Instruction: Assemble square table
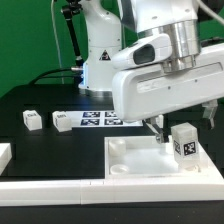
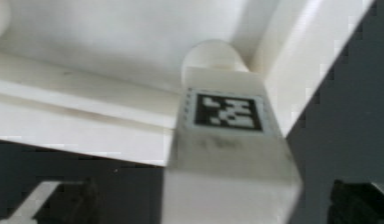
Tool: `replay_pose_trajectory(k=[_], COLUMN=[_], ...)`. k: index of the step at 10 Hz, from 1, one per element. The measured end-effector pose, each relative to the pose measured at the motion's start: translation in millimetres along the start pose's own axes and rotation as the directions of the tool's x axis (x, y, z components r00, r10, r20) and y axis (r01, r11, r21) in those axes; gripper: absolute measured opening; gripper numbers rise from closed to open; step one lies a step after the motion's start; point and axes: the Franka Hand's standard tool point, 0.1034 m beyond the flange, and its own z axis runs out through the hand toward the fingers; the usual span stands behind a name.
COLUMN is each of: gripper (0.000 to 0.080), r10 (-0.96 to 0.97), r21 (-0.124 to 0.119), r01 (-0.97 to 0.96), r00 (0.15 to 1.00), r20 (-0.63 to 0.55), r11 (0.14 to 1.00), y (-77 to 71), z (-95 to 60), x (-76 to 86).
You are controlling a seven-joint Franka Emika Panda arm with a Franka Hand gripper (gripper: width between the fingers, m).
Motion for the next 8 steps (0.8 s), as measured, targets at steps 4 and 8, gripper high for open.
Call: replay_pose_trajectory(k=[4,8], gripper=[0.0649,0.0492], r10=[0.004,0.049], r21=[0.076,0.06], r01=[-0.024,-0.064], r00=[0.966,0.974], r20=[0.258,0.223], r11=[0.997,0.996], y=[-8.1,-9.8], z=[7.0,10.2], x=[1.8,5.0])
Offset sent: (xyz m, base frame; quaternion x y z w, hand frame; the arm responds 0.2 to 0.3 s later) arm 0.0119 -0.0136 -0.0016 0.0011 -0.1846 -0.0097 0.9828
